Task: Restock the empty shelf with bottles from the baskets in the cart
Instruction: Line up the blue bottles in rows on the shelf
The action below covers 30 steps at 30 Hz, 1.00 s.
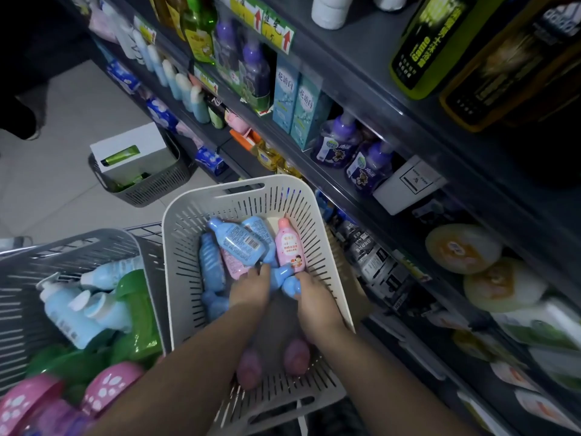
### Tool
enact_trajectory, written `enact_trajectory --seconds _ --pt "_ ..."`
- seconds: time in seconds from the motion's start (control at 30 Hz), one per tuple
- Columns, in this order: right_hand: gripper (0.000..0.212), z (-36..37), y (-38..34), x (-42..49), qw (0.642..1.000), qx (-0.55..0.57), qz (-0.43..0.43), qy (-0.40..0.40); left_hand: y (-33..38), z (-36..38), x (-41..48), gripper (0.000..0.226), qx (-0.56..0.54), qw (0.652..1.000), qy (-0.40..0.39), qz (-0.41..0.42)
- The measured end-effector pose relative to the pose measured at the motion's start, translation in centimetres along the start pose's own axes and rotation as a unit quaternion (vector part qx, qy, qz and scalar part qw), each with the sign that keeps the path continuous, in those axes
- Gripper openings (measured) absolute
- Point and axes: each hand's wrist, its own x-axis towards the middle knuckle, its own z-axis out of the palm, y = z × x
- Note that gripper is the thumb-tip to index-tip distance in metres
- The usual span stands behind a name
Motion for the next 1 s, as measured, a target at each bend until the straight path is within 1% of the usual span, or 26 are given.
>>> enact_trajectory --seconds 0.03,0.07,0.1,0.13,0.17,0.27,0.3,0.33,0.4,0.43,0.5,0.57,0.67,0.7,0.73,0.8,0.83,0.87,0.93,1.0 --pt "0.027 -0.1 -0.1 0.0 1.0 0.001 0.003 -0.002 -0.3 -0.3 0.3 0.047 -0.023 1.0 -0.016 0.003" --pt "0.027 -0.2 -0.1 -0.1 1.0 -0.002 0.008 -0.006 -0.7 -0.6 0.5 0.059 -0.056 0.998 -0.037 0.002" --pt "0.028 -0.3 -0.2 -0.2 1.0 0.003 0.015 -0.007 -1.3 -0.9 0.6 0.072 -0.09 0.994 -0.06 0.018" --pt "0.029 -0.6 -0.3 -0.4 1.0 0.013 0.02 -0.007 -1.6 -1.5 0.3 0.08 -0.154 0.985 -0.077 0.029" --pt "0.03 -0.9 -0.6 -0.7 1.0 0.022 0.019 -0.003 -2.0 -1.8 -0.1 0.08 -0.208 0.974 -0.075 0.042" --pt "0.033 -2.1 -1.4 -1.7 0.997 0.072 -0.017 0.024 -2.2 -2.7 -1.7 0.063 -0.313 0.948 -0.036 0.043" --pt "0.033 -2.5 -1.6 -1.9 0.995 0.092 -0.032 0.038 -1.9 -3.0 -2.1 0.057 -0.367 0.929 -0.024 0.039" --pt "0.034 -3.0 -1.8 -2.1 0.991 0.119 -0.047 0.048 -1.5 -3.5 -2.6 0.051 -0.432 0.901 -0.016 0.031" --pt "0.038 -4.5 -2.3 -2.6 0.977 0.19 -0.072 0.065 -0.3 -4.8 -3.6 0.036 -0.551 0.834 -0.007 0.03" --pt "0.039 -5.4 -2.6 -2.8 0.97 0.22 -0.081 0.069 0.2 -5.5 -4.1 0.031 -0.583 0.812 -0.007 0.037" --pt "0.036 -7.3 -3.0 -3.3 0.953 0.281 -0.093 0.064 1.1 -6.8 -5.1 0.037 -0.612 0.788 -0.021 0.062" --pt "0.029 -8.8 -2.8 -3.4 0.926 0.366 -0.085 0.037 1.9 -8.1 -6.0 0.045 -0.622 0.78 -0.031 0.061" --pt "0.014 -10.1 -1.8 -3.6 0.903 0.426 -0.04 0.024 3.1 -9.9 -7.3 0.055 -0.618 0.781 -0.042 0.08" --pt "0.012 -10.4 -1.6 -3.8 0.883 0.469 -0.021 0.025 3.6 -10.3 -7.7 0.057 -0.621 0.778 -0.048 0.087" --pt "0.013 -10.9 -1.6 -4.2 0.852 0.523 0.004 0.026 4.1 -10.6 -8.1 0.057 -0.624 0.775 -0.053 0.089" --pt "0.011 -11.6 -1.3 -5.0 0.773 0.632 0.051 0.025 5.6 -11.0 -9.0 0.049 -0.623 0.774 -0.063 0.091" --pt "0.009 -11.9 -1.1 -5.4 0.745 0.664 0.063 0.027 6.4 -11.2 -9.4 0.046 -0.619 0.777 -0.064 0.094" --pt "0.009 -12.2 -0.9 -6.0 0.73 0.679 0.073 0.031 7.2 -11.3 -9.9 0.048 -0.614 0.78 -0.067 0.102" --pt "0.014 -12.7 -0.2 -6.9 0.728 0.681 0.069 0.032 8.8 -11.4 -10.4 0.054 -0.598 0.789 -0.084 0.116" --pt "0.017 -13.6 0.8 -8.1 0.716 0.695 0.06 0.032 10.5 -11.7 -11.3 0.045 -0.588 0.791 -0.106 0.129"
